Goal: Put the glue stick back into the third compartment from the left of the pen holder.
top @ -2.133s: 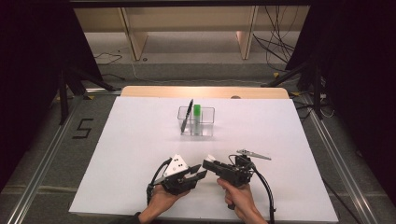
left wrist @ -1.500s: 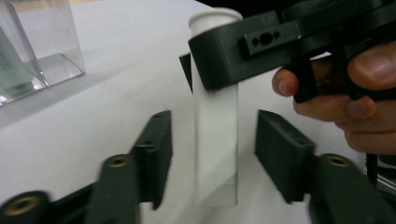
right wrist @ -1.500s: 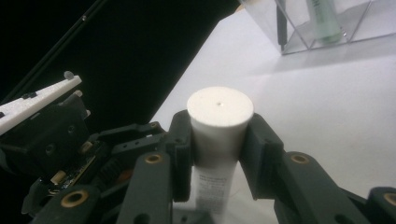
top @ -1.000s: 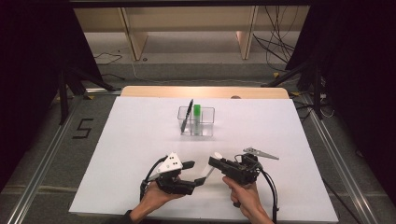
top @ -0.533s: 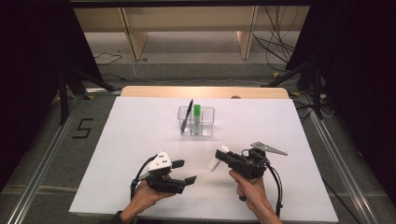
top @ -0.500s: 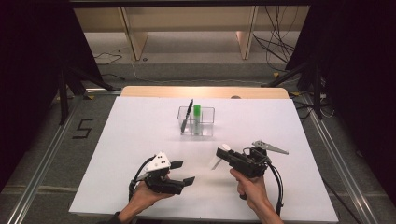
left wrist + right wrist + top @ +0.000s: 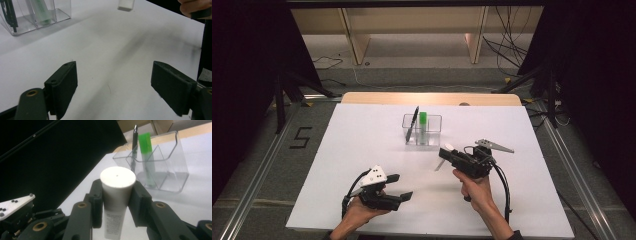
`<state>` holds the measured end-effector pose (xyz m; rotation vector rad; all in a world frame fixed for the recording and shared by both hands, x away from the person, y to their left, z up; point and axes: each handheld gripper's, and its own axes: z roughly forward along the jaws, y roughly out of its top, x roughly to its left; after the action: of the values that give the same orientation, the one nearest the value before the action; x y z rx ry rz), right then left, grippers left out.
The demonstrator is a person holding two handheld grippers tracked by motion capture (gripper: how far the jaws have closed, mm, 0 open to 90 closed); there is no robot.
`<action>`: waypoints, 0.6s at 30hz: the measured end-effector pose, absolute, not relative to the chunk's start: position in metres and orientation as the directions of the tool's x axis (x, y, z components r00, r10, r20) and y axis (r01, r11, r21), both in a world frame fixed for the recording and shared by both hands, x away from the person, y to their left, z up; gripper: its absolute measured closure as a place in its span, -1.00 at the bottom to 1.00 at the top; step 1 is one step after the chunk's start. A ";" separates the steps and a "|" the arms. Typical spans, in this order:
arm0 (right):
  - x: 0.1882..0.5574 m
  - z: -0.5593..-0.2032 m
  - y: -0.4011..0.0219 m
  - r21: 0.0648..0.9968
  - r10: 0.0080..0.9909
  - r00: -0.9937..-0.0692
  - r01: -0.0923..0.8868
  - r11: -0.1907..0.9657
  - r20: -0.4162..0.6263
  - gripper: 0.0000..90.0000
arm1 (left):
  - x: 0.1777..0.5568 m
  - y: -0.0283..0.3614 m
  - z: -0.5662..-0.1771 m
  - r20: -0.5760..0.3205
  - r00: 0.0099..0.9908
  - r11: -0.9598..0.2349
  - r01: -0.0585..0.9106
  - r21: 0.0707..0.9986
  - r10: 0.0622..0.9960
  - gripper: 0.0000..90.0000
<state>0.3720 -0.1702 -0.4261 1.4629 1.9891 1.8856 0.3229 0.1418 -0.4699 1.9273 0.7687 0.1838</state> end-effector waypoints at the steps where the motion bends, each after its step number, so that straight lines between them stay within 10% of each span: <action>1: 0.375 -0.422 -0.168 0.805 0.628 -0.567 0.569 -0.169 0.533 0.50 | 0.322 0.144 -0.470 -0.200 0.785 -0.286 0.431 0.856 0.587 -0.54; 18: 0.408 -0.402 -0.147 0.831 0.645 -0.593 0.544 -0.120 0.481 0.50 | 0.318 0.151 -0.470 -0.208 0.781 -0.274 0.435 0.858 0.589 -0.54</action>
<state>0.4078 -0.1473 -0.4015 1.3741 2.0254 1.8312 0.3176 0.1512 -0.4700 1.9137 0.7764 0.1820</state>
